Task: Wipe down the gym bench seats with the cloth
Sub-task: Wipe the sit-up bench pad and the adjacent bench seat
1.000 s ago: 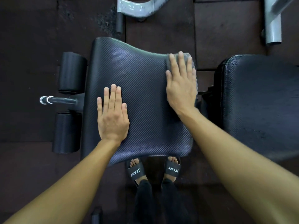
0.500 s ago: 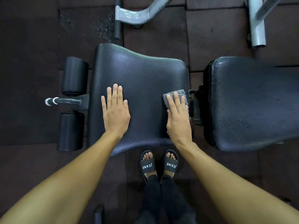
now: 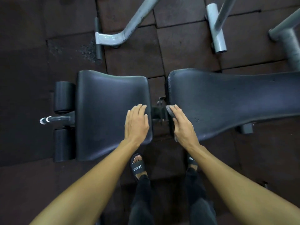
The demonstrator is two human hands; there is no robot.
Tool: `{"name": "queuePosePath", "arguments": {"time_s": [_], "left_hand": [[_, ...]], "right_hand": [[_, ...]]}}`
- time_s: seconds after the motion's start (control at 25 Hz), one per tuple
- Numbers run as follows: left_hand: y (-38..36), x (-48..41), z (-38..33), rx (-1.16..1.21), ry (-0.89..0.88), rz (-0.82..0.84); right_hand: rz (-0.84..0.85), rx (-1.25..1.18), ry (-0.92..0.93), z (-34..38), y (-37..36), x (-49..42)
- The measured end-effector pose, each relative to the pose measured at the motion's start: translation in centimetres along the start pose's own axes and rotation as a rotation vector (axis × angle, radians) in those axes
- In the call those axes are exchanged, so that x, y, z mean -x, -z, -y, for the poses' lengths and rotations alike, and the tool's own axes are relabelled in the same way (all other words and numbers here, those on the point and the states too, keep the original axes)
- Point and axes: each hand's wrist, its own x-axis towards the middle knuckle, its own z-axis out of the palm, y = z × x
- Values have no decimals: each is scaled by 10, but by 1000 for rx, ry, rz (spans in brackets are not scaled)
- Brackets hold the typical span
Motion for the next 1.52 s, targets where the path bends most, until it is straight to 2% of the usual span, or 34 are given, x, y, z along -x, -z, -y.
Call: {"name": "queuePosePath", "arguments": {"time_s": [0.28,0.4,0.56,0.64,0.68,0.76,0.8,0.84,0.96,1.08,1.16,1.36,1.52], "left_hand": [[-102,-1,-104,28,53,-13],[-147,-2,-113,159,233,-73],[-175,14,-114,323,264,-238],[-178,17,-123,219,259,-328],[-180,17,-133,141,208,-329],[-188,8,-159,-53,43,-248],[-195,2,-172,-147,-12,-212],[-203,-5,-183,-216,-20,-190],[-222,-24,-192,-303,123,-153],[-227,-18,-184,-350,111,-168],[-223,-10,-176,-373,105,-190],[-218,11,-149,-305,328,-294],[-221,18,-148,-356,334,-281]], "right_hand": [[112,85,92,-110,63,-27],[166,108,186,-131,49,-40],[165,11,232,-135,31,-36],[20,-28,228,-144,37,-40],[-75,35,224,-152,44,-44],[-208,198,181,-175,61,-56],[-223,256,161,-186,69,-61],[-207,299,163,-196,76,-64],[-135,399,228,-210,86,-65],[-131,414,216,-210,85,-65],[-130,405,205,-209,85,-65],[-126,402,199,-211,84,-64],[-132,392,191,-211,84,-65]]}}
